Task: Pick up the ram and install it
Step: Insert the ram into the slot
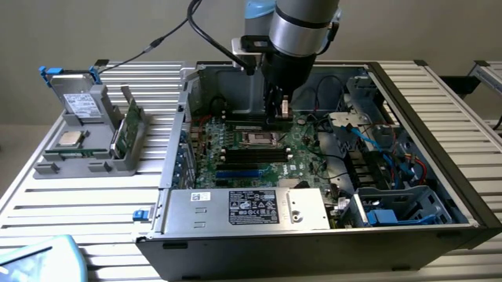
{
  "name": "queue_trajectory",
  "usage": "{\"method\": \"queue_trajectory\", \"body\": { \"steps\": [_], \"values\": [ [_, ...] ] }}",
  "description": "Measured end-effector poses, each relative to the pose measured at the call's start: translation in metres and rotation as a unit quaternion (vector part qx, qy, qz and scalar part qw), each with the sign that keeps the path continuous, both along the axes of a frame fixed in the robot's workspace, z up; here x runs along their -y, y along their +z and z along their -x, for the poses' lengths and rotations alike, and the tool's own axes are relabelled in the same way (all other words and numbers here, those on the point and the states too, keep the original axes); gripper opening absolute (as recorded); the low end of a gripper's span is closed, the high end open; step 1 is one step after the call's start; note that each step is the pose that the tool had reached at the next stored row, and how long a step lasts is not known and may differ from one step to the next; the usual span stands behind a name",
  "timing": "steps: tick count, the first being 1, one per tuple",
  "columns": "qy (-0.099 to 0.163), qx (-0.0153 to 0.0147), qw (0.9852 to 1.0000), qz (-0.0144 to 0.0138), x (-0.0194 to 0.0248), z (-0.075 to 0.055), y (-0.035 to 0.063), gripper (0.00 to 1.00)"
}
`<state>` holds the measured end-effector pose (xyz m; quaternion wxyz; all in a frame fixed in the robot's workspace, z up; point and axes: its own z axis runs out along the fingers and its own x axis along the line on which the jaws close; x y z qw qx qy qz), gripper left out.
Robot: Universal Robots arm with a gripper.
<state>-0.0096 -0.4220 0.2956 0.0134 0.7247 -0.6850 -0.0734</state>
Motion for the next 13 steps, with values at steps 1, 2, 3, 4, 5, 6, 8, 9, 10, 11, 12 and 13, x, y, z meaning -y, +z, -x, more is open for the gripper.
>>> {"method": "queue_trajectory", "body": {
  "steps": [1, 2, 3, 4, 5, 6, 8, 9, 10, 11, 12, 13],
  "values": [
    [0.0, -0.0056, 1.0, 0.0057, -0.0016, 0.0, 0.0, 0.13],
    [0.0, -0.0091, 0.9999, 0.0116, -0.003, 0.0, 0.0, 0.13],
    [0.0, -0.0098, 0.9998, 0.0181, -0.0042, 0.0, -0.0003, 0.13],
    [0.0, -0.0097, 0.9997, 0.0223, -0.0053, 0.0, -0.001, 0.13],
    [0.0, -0.0097, 0.9997, 0.024, -0.0065, 0.0, -0.0022, 0.13],
    [0.0, -0.0093, 0.9997, 0.0245, -0.0074, 0.0, -0.0037, 0.13],
    [0.0, -0.0079, 0.9997, 0.0249, -0.0087, 0.0, -0.0062, 0.13],
    [0.0, -0.0067, 0.9997, 0.0251, -0.0095, 0.0, -0.0076, 0.13],
    [0.001, -0.0056, 0.9997, 0.0252, -0.0102, 0.0, -0.0089, 0.13],
    [0.002, -0.0046, 0.9997, 0.0253, -0.0111, 0.0, -0.0103, 0.13],
    [0.003, -0.0038, 0.9997, 0.0255, -0.012, 0.001, -0.0118, 0.13],
    [0.005, -0.003, 0.9997, 0.0255, -0.013, 0.001, -0.0134, 0.13]
  ]
}}
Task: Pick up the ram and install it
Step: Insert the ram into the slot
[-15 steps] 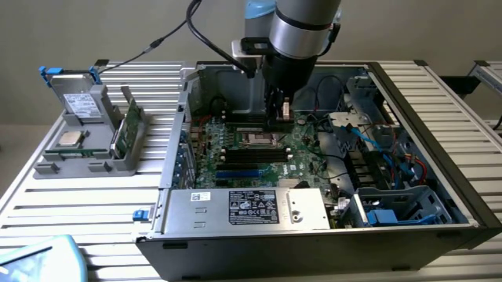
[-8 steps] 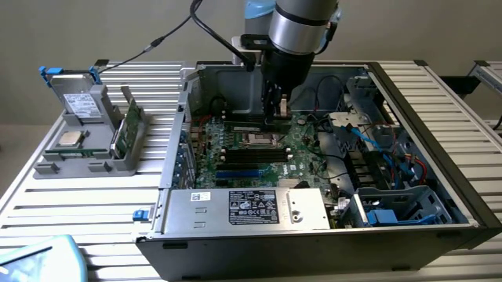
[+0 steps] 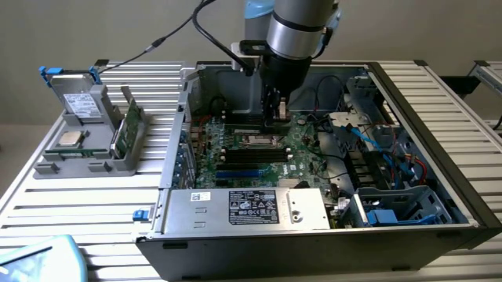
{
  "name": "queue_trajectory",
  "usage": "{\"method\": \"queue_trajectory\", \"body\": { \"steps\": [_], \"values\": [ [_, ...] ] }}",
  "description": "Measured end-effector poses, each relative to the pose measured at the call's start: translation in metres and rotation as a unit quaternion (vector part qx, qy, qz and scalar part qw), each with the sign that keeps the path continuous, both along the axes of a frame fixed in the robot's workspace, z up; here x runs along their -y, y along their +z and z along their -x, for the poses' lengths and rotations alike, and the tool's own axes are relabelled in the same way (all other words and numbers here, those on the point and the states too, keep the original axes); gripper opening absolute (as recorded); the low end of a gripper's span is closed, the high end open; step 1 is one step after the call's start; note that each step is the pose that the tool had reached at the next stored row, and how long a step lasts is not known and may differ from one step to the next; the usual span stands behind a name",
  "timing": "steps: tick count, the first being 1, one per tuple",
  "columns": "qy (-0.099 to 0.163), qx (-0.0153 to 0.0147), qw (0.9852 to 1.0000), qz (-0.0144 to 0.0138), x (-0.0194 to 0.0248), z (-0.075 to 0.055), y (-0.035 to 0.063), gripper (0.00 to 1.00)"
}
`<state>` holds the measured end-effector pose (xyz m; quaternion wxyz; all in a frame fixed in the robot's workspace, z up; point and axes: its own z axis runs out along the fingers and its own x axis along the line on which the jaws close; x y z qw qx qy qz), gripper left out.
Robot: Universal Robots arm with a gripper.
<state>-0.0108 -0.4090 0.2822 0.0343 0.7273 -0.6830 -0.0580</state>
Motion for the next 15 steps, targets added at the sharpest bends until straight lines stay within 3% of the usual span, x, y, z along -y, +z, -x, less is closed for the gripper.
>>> {"method": "queue_trajectory", "body": {
  "steps": [3, 4, 6, 8, 9, 12, 15],
  "values": [
    [0.005, 0.0022, 1.0, 0.0001, -0.0025, 0.002, -0.0048, 0.13],
    [0.005, 0.0056, 1.0, 0.0006, -0.0028, 0.002, -0.0054, 0.13],
    [0.006, 0.0208, 0.9998, 0.0032, -0.003, 0.003, -0.0055, 0.13],
    [0.007, 0.0379, 0.9992, 0.0067, -0.003, 0.004, -0.0056, 0.13],
    [0.008, 0.042, 0.9991, 0.0083, -0.0031, 0.005, -0.0061, 0.13],
    [0.009, 0.0426, 0.999, 0.0119, -0.0031, 0.007, -0.0086, 0.13],
    [0.009, 0.0426, 0.999, 0.0131, -0.0032, 0.009, -0.0139, 0.13]
  ]
}}
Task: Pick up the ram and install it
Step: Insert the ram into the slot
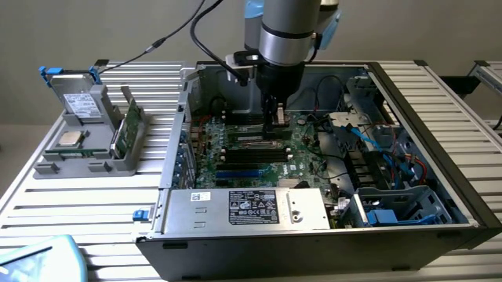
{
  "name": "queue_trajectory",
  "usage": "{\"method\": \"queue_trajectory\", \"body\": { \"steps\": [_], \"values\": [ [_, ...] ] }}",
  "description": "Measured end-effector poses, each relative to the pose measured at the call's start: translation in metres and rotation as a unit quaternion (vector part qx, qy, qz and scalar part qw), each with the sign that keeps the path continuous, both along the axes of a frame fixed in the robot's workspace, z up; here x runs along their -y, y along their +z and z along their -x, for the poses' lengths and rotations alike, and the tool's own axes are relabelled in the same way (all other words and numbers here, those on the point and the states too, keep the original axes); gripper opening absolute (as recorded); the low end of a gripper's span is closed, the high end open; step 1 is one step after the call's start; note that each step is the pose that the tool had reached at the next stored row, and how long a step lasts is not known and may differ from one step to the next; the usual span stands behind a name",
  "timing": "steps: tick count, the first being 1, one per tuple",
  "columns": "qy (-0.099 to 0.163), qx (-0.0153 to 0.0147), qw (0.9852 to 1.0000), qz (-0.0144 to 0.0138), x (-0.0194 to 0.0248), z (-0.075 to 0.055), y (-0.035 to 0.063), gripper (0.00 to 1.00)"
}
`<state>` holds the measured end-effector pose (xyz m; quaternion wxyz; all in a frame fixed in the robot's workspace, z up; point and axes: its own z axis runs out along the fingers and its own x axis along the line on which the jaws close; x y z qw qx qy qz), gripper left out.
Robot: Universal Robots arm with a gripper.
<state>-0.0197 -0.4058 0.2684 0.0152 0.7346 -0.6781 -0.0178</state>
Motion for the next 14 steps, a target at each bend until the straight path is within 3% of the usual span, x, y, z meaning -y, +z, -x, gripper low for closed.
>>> {"method": "queue_trajectory", "body": {
  "steps": [9, 14],
  "values": [
    [0.0, 0.0, 1.0, 0.0002, 0.0, 0.001, -0.0164, 0.13],
    [0.0, -0.0008, 1.0, 0.0031, 0.0, 0.003, -0.0237, 0.13]
  ]
}}
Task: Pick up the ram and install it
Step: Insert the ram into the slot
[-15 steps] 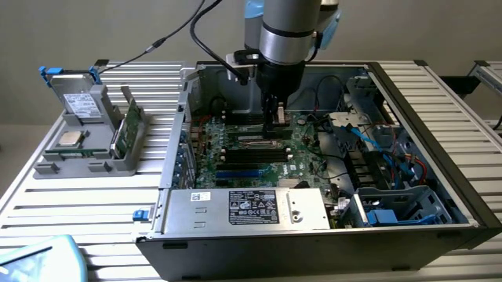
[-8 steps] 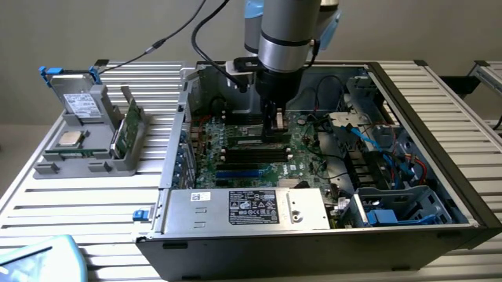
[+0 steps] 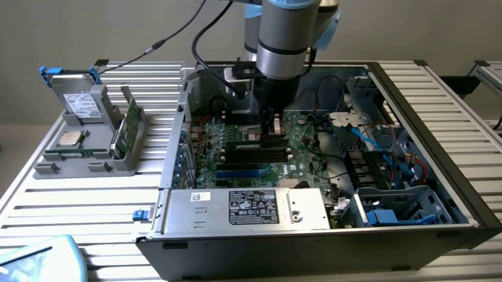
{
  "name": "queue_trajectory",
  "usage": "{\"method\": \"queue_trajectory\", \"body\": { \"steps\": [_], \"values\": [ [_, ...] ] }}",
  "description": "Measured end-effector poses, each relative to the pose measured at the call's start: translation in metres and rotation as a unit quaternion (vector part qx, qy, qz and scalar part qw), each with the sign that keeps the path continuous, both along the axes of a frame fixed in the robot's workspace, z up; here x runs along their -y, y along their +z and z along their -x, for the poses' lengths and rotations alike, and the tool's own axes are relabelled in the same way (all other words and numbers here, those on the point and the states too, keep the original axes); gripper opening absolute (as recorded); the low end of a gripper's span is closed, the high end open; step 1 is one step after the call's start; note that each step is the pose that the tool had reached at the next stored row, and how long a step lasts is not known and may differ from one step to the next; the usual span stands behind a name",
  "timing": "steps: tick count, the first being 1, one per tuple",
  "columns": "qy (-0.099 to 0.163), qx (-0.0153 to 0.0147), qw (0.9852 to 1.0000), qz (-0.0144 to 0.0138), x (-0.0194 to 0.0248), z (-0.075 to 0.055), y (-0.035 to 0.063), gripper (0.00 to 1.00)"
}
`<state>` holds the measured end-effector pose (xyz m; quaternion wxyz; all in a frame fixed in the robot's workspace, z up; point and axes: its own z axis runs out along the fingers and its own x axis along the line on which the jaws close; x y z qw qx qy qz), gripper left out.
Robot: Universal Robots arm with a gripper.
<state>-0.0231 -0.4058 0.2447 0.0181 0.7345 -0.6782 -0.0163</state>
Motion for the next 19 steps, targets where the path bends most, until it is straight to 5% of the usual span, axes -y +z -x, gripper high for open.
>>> {"method": "queue_trajectory", "body": {
  "steps": [10, 19],
  "values": [
    [-0.01, -0.0084, 0.9999, 0.0015, 0.0011, 0.0004, -0.0027, 0.13],
    [-0.028, -0.009, 0.9996, 0.0014, 0.0038, -0.0015, -0.0029, 0.13]
  ]
}}
